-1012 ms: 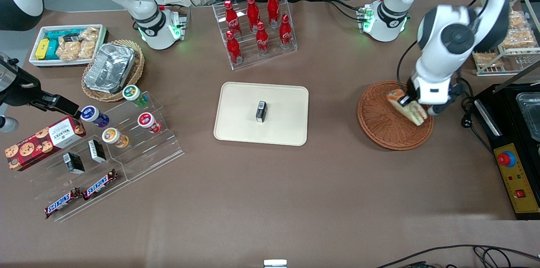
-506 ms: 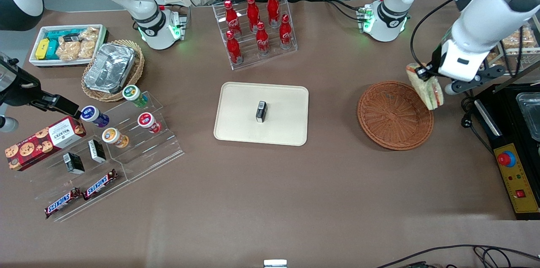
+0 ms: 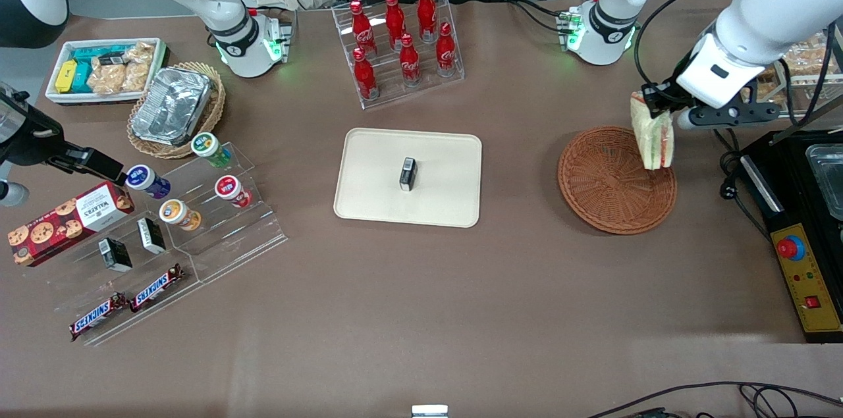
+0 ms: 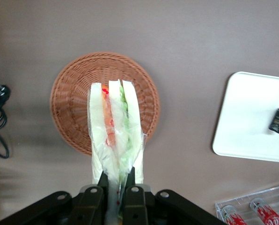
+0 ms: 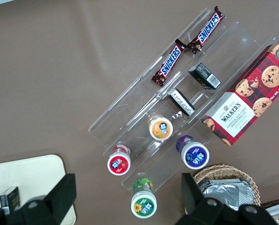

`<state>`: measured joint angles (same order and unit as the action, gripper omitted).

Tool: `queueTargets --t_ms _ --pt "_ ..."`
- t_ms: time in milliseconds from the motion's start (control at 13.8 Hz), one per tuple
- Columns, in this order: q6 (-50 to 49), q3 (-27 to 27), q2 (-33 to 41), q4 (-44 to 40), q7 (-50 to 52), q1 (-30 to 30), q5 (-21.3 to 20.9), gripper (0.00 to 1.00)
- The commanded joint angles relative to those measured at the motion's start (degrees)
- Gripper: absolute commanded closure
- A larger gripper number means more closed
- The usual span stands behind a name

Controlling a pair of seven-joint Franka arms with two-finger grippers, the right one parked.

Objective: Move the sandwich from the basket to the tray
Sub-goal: 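Lift the sandwich up out of the basket with the left gripper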

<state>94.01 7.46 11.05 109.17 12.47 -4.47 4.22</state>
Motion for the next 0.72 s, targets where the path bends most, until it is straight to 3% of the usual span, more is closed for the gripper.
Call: queueTargets --t_ms 0,651 --pt "0.3 3.1 -1.5 -1.4 0.4 -2.1 0.2 1.00" --pt "11.8 3.8 -11.0 -1.3 5.2 -14.6 1.0 1.00"
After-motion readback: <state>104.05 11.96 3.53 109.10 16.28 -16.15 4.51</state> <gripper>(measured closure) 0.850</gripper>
